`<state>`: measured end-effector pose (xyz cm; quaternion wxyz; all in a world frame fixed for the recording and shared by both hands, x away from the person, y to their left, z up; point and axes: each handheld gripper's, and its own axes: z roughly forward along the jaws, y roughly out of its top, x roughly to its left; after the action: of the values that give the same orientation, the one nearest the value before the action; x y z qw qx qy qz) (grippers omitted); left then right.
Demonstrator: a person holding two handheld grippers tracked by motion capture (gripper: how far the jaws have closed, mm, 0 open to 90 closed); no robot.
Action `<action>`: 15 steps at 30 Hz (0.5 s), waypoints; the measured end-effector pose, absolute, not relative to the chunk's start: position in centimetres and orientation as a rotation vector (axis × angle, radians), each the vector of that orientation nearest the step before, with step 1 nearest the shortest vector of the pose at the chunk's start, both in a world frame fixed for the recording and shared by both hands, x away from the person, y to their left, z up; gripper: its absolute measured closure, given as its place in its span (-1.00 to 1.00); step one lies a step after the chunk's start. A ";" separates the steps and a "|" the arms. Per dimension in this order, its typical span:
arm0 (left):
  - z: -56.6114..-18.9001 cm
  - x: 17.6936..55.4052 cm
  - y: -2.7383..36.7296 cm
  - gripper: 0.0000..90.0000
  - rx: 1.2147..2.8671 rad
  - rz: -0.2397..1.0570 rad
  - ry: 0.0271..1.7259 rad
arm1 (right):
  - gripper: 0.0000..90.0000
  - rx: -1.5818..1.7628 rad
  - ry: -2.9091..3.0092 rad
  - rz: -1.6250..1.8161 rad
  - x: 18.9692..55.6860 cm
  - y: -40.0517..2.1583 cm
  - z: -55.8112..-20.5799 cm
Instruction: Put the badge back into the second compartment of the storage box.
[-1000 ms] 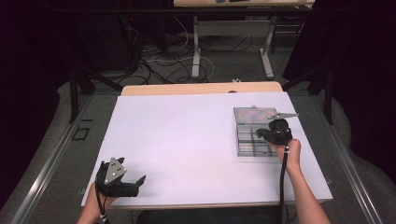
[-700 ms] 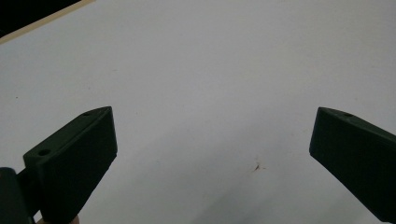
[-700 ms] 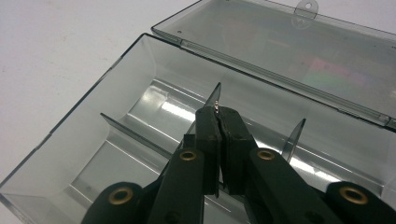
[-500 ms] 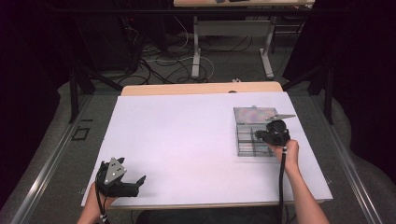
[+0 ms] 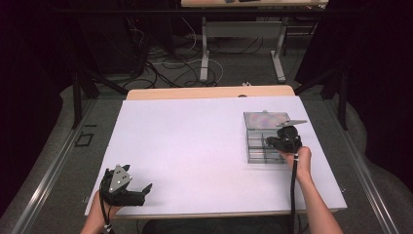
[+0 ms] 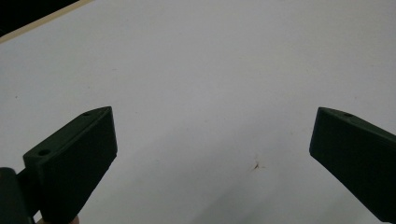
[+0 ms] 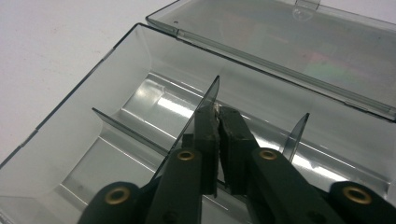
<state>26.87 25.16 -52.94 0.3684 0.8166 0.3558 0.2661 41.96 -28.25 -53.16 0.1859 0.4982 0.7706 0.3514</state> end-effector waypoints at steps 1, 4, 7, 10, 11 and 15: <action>-52.9 26.9 25.2 -0.98 2.096 0.683 0.915 | 0.82 1.414 2.161 0.992 41.9 -28.2 -53.1; -52.9 26.9 25.2 -0.98 2.095 0.685 0.914 | 0.73 1.391 2.156 1.003 41.7 -28.4 -52.8; -53.0 26.9 25.2 -0.98 2.090 0.689 0.914 | 0.64 1.385 2.145 1.019 41.4 -28.6 -52.4; -53.0 26.9 25.2 -0.98 2.092 0.677 0.916 | 0.50 1.374 2.140 1.028 41.0 -28.8 -51.8; -53.0 26.9 25.1 -0.98 2.092 0.676 0.915 | 0.45 1.372 2.143 1.032 40.8 -28.8 -51.7; -53.0 27.0 25.1 -0.98 2.093 0.681 0.913 | 0.20 1.353 2.162 1.060 40.3 -28.7 -51.0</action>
<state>26.95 25.11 -52.98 0.3703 0.8159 0.3560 0.2655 40.29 -28.73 -51.02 0.1886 0.4812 0.7687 0.3767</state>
